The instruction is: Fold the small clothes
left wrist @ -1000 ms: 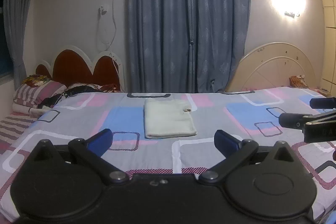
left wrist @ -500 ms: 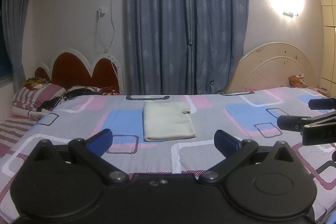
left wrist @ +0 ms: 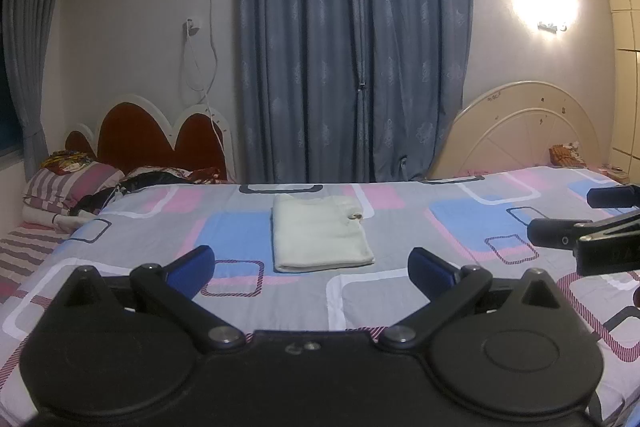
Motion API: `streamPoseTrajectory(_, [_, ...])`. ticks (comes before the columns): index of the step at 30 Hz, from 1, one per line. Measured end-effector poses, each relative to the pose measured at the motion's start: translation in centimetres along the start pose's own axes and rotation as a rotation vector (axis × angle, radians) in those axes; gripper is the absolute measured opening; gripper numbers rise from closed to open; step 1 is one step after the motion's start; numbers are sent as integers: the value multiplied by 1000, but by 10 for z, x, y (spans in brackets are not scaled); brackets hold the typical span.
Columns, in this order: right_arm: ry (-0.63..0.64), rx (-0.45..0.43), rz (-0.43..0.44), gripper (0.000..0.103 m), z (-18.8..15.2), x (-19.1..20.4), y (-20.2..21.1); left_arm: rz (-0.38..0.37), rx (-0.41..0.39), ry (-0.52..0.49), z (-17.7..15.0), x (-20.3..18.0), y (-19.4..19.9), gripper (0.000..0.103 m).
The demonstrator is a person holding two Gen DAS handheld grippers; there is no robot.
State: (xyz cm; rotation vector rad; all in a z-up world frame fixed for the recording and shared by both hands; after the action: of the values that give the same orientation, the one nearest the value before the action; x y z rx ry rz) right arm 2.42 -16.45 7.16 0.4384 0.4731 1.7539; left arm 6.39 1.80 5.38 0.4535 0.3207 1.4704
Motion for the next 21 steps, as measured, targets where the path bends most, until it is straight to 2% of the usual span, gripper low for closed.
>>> streamPoseTrajectory(21, [3, -3, 10, 103, 3, -9, 2, 1, -8, -8, 2, 1, -2, 103])
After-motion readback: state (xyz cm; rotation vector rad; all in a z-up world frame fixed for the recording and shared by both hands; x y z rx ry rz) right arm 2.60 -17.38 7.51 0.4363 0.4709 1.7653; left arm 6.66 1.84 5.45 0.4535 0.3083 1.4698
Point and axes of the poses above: each gripper's, at about its wrist camera, not at the fingertips, and y roughly against the way its jaws point, x to its left, z to its top, the point moved 6 cm from there along -y, roughly the way its jaws point, and after that the axes turned 8 degrees about x, right-handed, at the moved point
